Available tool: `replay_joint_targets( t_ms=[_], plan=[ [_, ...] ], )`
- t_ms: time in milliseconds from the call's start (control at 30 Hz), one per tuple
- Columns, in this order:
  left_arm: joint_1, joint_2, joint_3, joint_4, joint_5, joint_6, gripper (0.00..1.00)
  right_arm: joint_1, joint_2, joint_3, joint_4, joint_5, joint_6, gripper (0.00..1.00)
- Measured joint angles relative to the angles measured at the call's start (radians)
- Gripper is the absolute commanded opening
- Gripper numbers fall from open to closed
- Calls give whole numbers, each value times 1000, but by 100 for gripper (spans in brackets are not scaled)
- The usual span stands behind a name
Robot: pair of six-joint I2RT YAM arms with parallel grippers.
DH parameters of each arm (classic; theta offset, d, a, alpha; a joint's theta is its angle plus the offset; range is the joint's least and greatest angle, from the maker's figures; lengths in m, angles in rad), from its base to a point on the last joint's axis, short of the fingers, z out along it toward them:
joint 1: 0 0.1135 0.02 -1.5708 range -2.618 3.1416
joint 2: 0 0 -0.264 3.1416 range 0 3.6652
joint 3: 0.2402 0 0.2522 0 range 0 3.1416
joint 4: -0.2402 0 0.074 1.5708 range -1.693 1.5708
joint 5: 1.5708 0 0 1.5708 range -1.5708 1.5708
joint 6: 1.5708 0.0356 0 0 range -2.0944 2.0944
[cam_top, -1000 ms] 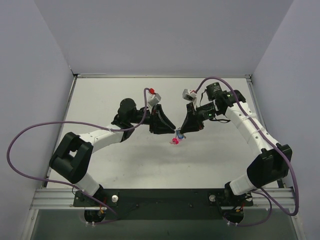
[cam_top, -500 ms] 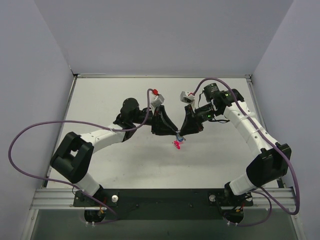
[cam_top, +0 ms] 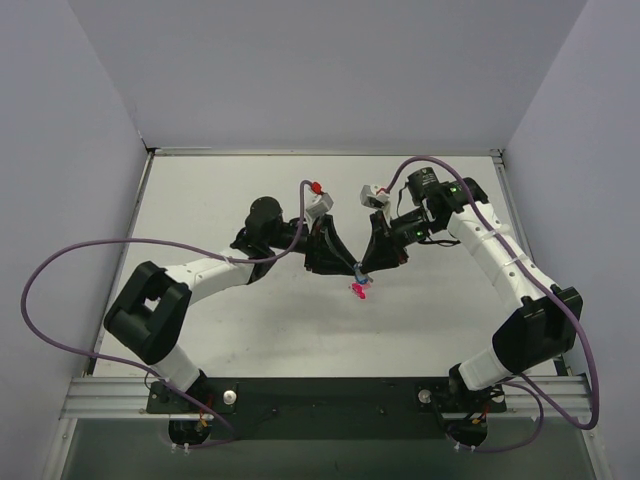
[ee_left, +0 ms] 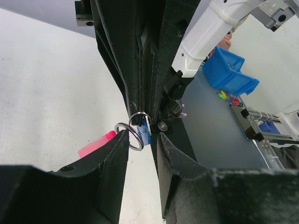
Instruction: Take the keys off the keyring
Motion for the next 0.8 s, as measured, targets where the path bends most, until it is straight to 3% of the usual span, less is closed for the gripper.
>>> replay_joint_targets(
  t_ms=[800],
  plan=[
    [-11, 12, 2, 1, 35, -6, 35, 2, 20, 35, -134, 1, -131, 0]
  ],
)
